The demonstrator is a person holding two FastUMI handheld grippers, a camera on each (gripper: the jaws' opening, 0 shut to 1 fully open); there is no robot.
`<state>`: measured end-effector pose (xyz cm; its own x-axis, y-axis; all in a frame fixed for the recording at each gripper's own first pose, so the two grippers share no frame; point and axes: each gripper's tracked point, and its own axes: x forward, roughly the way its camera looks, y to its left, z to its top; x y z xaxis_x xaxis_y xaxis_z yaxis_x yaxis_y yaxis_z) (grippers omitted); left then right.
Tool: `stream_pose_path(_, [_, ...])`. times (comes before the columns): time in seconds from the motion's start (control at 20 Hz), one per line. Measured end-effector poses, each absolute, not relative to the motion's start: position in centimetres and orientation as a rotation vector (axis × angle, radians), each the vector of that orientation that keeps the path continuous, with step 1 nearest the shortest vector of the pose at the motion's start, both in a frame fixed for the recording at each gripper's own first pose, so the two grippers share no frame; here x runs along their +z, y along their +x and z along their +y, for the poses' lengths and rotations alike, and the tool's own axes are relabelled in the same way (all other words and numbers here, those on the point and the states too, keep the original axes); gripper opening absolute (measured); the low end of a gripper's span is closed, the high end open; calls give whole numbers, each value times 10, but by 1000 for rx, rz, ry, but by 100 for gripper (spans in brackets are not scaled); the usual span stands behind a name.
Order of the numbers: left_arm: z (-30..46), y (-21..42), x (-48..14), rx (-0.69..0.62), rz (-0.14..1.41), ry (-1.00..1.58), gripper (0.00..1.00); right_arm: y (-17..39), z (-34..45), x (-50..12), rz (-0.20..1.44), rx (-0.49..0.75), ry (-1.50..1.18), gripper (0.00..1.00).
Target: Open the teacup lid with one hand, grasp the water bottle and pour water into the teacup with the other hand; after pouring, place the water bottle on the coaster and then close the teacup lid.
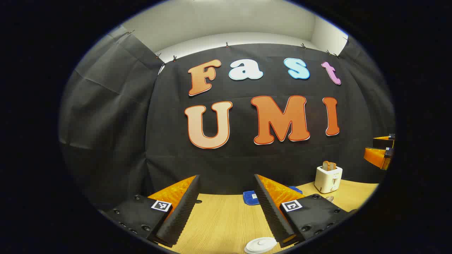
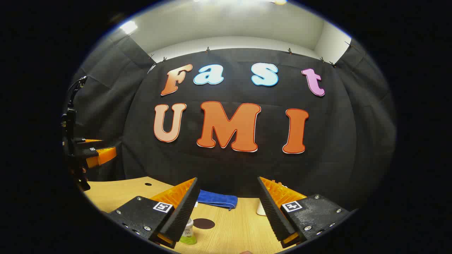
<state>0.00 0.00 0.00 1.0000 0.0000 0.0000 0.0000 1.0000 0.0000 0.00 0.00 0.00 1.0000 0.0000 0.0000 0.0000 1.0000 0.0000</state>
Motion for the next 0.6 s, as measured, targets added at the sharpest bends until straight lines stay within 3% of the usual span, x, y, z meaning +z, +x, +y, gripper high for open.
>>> stream_pose_path(0.6, [-9,-2,11,-10,-27,-6,96,-3,-4,4,1,5,18,96])
